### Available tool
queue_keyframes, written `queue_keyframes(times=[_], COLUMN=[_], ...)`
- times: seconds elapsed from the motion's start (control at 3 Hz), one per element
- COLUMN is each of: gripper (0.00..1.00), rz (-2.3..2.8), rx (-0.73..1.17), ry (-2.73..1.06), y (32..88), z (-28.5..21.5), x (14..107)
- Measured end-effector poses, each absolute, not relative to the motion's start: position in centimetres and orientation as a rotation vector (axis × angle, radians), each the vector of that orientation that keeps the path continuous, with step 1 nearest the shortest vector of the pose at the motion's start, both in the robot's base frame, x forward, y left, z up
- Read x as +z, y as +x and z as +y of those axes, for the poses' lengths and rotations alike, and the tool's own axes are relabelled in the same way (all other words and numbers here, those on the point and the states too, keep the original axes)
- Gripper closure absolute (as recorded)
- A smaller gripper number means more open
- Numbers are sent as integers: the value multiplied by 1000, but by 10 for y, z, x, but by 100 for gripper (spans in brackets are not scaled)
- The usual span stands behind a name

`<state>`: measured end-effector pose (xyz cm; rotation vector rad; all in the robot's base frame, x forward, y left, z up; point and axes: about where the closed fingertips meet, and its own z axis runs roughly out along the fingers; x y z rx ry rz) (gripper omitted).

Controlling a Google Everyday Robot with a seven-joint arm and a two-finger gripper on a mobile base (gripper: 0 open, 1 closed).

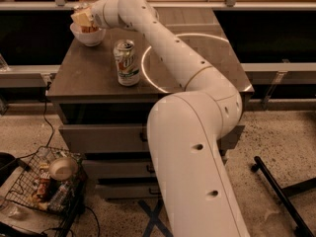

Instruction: Place orange can into white bowl

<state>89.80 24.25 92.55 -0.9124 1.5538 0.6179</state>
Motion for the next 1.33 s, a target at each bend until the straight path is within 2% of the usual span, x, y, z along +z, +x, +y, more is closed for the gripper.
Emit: queue_keyframes(times=[0.67, 1.0, 1.33], gripper=[38, 7, 0], rz=[1556, 1558, 1559], rx=[624, 628, 630], ry=[-918, -922, -924], y=[897, 896, 896], z=[248, 252, 254], x=[921, 919, 918])
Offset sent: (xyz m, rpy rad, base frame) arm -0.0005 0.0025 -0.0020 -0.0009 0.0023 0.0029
